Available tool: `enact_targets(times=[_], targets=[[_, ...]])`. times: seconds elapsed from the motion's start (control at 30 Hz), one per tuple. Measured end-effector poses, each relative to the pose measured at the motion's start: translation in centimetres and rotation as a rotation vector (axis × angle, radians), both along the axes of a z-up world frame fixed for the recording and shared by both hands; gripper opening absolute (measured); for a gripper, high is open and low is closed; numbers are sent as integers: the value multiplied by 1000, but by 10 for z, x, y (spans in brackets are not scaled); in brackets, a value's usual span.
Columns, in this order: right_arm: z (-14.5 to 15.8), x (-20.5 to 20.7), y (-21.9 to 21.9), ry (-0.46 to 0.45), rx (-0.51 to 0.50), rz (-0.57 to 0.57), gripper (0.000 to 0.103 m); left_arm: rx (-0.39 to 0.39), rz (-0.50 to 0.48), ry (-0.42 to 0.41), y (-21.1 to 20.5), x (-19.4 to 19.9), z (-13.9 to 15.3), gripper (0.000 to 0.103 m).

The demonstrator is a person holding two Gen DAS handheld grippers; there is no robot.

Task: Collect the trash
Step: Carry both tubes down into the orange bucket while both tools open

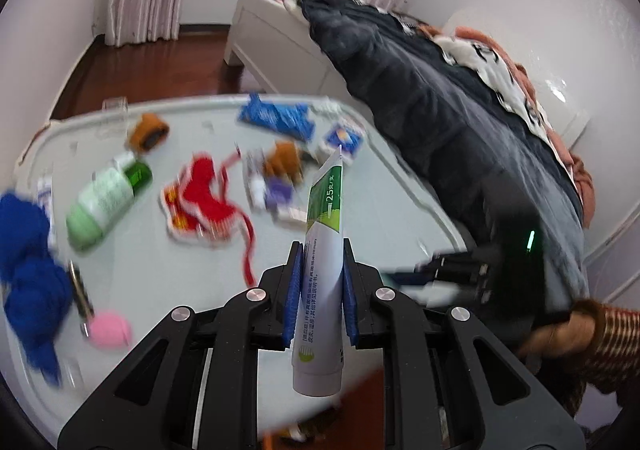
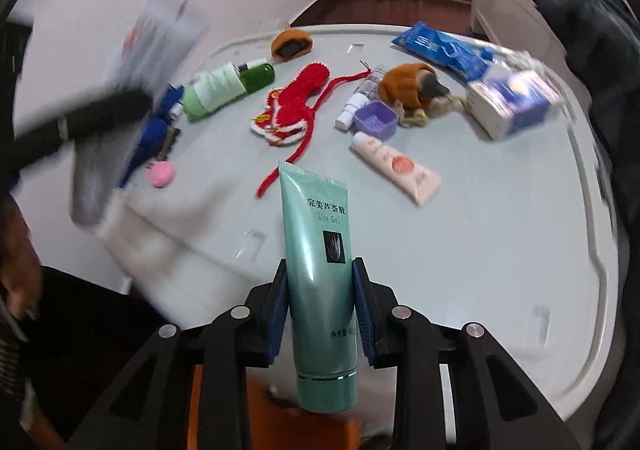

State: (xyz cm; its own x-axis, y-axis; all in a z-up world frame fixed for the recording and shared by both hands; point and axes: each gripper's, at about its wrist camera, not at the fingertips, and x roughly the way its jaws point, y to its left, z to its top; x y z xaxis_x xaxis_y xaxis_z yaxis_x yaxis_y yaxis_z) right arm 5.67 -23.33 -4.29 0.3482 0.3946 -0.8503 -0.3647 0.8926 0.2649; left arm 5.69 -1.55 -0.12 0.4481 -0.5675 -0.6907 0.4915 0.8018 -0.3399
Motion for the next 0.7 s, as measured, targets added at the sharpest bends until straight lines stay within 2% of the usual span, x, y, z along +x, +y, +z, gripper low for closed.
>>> enact_targets(times=[0.07,0.17,0.3,0.43,0.47,0.5,0.53,0.6,0.63,0.67,0.7], targets=[[3,-26,-4,24,35,1,30,16,-16,39,1,-27,-10,18],[-7,-68,-6,86,62,16,30,41,-36,148,3,-72,-34,18],[-43,-113,-2,187,63,27,31,57,-58,328,2,-117,-75,18],[-81,-133,5,277,46,27,32,93,-74,453,-7,-142,-115,18],[-85,-135,7,292,40,33,33,96,-70,465,-7,-144,-120,18],[-90,-134,10,320,35,46,39,109,-62,477,-8,-146,-126,18],[-92,-136,12,312,26,47,50,139,-54,482,-8,-148,-131,18],[-90,-137,17,276,-17,64,56,141,-47,475,-6,-149,-129,19],[-90,-138,19,265,-34,69,56,129,-36,459,-4,-148,-124,25],[-89,-136,18,260,-28,61,58,127,-21,441,-2,-147,-120,38],[-87,-136,16,255,-21,50,62,133,-4,420,0,-146,-116,47]])
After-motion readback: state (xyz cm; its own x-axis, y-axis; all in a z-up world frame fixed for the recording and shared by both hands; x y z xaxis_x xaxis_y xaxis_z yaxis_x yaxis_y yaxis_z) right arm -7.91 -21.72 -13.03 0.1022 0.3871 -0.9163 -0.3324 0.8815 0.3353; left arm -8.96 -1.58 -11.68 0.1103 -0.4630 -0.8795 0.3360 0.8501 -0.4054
